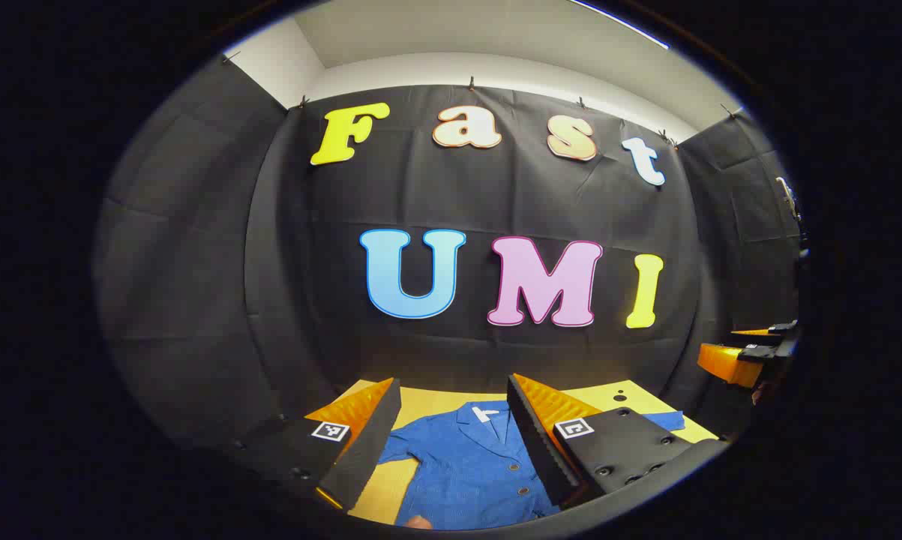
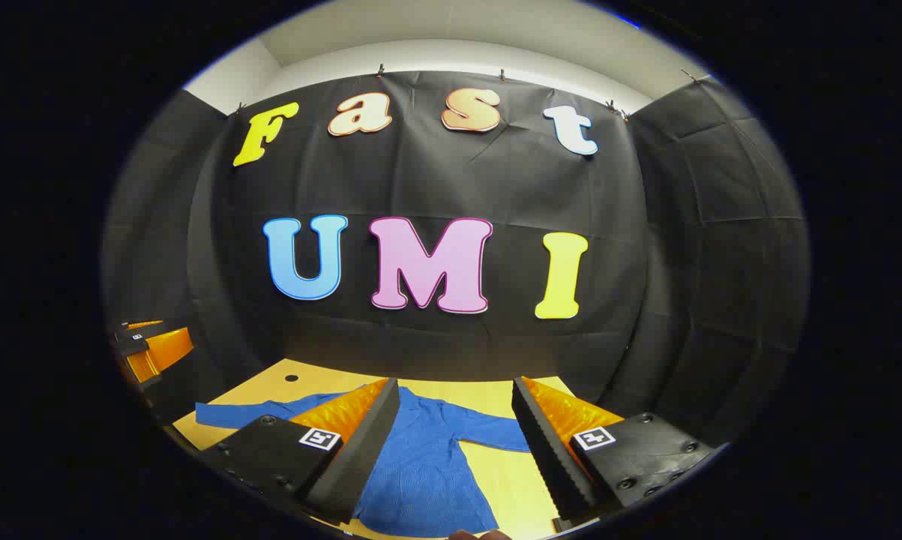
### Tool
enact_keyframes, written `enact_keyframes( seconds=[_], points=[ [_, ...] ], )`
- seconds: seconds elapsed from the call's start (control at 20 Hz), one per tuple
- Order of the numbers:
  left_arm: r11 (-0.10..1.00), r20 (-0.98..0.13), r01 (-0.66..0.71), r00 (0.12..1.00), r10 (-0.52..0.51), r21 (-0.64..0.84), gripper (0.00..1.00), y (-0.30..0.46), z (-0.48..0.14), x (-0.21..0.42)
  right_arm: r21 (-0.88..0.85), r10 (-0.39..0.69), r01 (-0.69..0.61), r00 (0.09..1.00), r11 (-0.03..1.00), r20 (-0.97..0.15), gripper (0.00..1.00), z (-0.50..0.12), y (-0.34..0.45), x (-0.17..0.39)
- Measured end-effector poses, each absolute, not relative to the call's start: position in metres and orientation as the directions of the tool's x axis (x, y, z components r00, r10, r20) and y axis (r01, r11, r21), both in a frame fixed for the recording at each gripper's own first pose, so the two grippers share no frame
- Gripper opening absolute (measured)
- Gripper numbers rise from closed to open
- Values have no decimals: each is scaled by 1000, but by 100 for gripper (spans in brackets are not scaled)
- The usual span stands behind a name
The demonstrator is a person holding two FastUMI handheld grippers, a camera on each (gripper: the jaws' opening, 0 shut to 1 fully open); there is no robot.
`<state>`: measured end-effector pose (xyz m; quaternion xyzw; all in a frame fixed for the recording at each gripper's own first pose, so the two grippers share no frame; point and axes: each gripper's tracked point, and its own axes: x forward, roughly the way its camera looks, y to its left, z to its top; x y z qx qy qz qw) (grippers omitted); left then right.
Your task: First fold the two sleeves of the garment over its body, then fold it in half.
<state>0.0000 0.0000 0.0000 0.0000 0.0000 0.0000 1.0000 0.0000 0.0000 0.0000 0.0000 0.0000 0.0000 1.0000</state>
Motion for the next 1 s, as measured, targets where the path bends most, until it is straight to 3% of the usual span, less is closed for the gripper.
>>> enact_keyframes(
  seconds=[0.5, 0.55, 0.6, 0.9, 0.95, 1.0],
  points=[
    [999, -2, 28, 1000, -28, -24, 82, -17, -2, 10, 8, -62, 62, 998, 998, -13, 96, -4, -31, 0],
    [999, -2, 32, 999, -32, -29, 82, -18, 0, 10, 5, -67, 67, 998, 998, -10, 100, -4, -34, 0],
    [999, -1, 37, 999, -37, -32, 83, -20, 0, 11, 3, -71, 71, 997, 997, -7, 96, -3, -36, -1],
    [999, 11, 46, 999, -46, -4, 83, -27, 3, 12, 6, -101, 101, 994, 995, -38, 96, -17, -56, 4],
    [999, 14, 46, 999, -46, -1, 83, -27, 3, 11, 14, -107, 108, 993, 994, -45, 100, -19, -61, 4],
    [999, 14, 44, 999, -44, -2, 82, -26, 3, 11, 18, -119, 120, 992, 993, -48, 96, -20, -67, 5]
  ],
)
